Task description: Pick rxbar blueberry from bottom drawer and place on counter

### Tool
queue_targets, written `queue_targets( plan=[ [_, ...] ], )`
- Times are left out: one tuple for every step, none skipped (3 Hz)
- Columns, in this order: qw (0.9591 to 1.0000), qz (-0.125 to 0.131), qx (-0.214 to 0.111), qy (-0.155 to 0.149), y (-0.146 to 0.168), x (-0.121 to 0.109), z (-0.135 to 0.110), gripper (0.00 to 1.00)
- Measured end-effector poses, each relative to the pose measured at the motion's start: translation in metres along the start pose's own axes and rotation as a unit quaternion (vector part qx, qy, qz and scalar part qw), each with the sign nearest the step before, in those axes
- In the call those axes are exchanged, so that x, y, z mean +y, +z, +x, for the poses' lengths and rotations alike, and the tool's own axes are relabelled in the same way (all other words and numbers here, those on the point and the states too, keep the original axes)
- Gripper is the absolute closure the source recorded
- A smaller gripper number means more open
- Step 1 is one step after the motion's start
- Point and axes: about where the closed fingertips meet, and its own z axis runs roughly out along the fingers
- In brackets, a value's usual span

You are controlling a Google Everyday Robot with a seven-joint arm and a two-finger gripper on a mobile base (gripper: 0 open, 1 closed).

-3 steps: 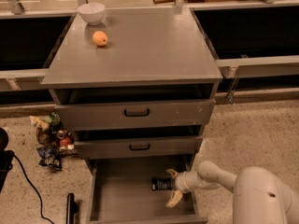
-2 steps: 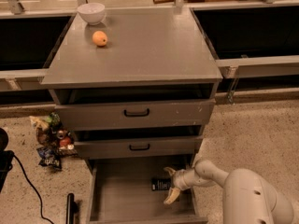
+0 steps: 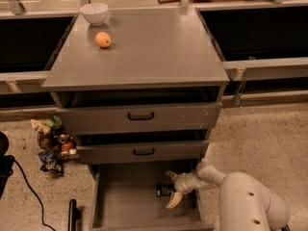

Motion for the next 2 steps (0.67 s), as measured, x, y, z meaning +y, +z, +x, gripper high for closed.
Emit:
queue_targets(
  plan=[
    [1.0000, 0.000, 0.004, -0.008, 0.0105, -0.0083, 0.0054, 0.00],
    [0.9999, 0.005, 0.003, -0.015, 0.0168, -0.0141, 0.0133, 0.00]
  ],
)
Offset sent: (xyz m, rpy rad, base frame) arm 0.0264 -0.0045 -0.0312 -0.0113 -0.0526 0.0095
